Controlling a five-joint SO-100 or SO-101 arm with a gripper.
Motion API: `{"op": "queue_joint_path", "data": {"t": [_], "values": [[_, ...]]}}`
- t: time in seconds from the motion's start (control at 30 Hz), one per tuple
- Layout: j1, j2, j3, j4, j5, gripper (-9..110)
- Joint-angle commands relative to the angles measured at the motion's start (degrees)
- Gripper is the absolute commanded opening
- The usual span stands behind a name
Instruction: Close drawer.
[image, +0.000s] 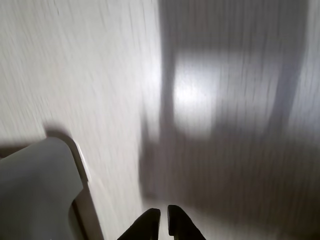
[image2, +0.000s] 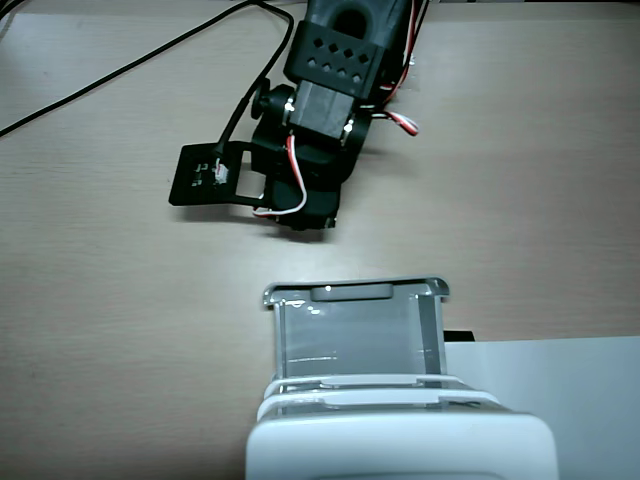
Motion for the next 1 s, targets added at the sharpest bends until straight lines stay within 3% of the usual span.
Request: {"op": "queue_joint_path", "data": {"t": [0.0,0.5,0.73,0.97], "values": [[-1.23,2.29,-0.18,-0.53,0.0,0],[-18.11,-5.1,-1.05,-10.72,6.15,0],[-19.78,-12.04,-3.6,-16.17,6.68,0],[-19.78,-23.03,-16.0,-17.4,7.47,0]]}}
